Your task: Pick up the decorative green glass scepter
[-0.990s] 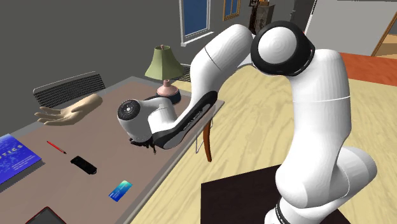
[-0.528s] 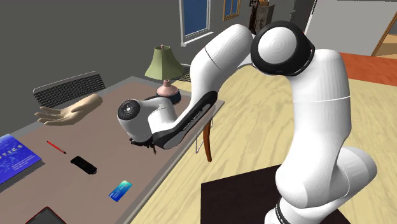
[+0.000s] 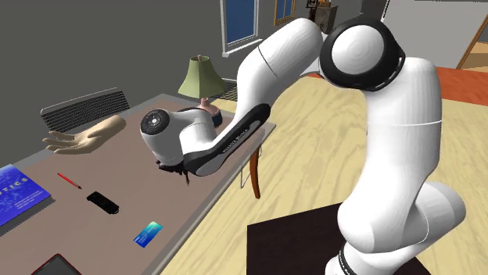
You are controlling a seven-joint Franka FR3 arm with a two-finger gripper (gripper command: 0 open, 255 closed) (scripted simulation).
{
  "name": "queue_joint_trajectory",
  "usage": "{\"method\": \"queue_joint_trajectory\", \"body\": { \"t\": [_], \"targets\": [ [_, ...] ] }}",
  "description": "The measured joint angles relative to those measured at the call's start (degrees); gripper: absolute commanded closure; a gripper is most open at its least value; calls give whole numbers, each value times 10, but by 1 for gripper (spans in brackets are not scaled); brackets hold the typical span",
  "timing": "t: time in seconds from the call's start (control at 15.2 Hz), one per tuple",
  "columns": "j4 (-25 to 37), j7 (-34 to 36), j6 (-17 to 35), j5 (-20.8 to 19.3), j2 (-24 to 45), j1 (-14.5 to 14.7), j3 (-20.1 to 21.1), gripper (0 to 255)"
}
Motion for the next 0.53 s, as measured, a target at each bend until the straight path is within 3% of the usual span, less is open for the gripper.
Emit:
{"method": "queue_joint_trajectory", "body": {
  "t": [0.53],
  "targets": [
    [5, -48, -15, 61, -43, -32, 39, 255]
  ]
}}
